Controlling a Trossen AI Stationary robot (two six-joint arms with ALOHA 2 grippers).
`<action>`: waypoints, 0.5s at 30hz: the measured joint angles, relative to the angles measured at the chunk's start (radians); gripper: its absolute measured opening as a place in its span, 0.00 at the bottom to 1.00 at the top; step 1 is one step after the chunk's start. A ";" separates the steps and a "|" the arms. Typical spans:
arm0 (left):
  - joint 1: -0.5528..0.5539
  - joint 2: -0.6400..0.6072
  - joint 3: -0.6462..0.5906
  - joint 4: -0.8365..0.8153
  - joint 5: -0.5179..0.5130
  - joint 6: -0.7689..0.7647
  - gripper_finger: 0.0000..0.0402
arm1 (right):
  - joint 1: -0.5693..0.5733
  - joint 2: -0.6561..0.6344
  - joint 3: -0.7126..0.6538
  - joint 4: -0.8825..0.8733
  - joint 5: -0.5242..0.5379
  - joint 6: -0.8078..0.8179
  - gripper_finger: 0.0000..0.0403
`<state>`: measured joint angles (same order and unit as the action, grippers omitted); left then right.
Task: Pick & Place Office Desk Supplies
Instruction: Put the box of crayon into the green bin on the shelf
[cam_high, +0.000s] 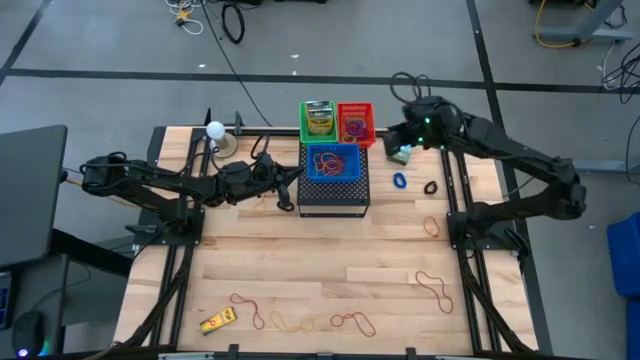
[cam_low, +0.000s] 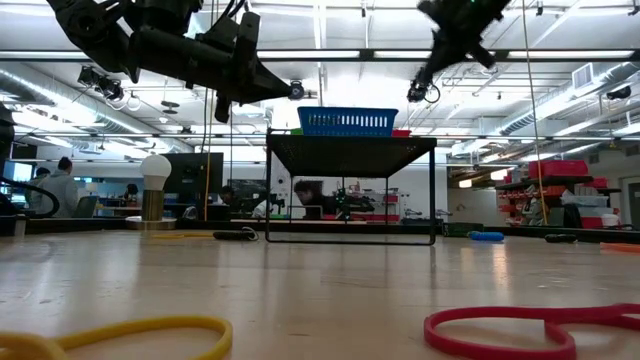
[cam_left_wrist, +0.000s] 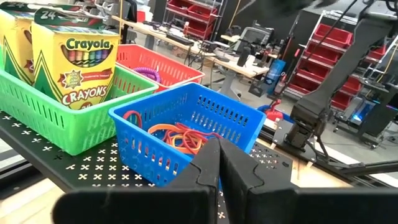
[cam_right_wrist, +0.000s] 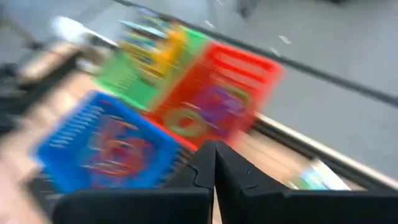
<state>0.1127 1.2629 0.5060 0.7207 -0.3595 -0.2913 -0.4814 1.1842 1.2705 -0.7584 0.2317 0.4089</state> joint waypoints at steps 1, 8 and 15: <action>0.000 0.000 0.000 -0.001 0.000 0.000 0.02 | -0.031 0.001 0.000 -0.035 0.000 0.003 0.02; 0.000 0.000 0.000 -0.008 0.000 0.000 0.02 | -0.307 0.014 -0.162 0.003 -0.146 0.060 0.01; 0.000 0.000 0.000 -0.008 0.000 -0.007 0.02 | -0.522 0.014 -0.443 0.274 -0.233 0.189 0.08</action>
<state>0.1127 1.2629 0.5060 0.7132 -0.3599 -0.2983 -1.0034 1.1986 0.8270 -0.4846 -0.0008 0.5981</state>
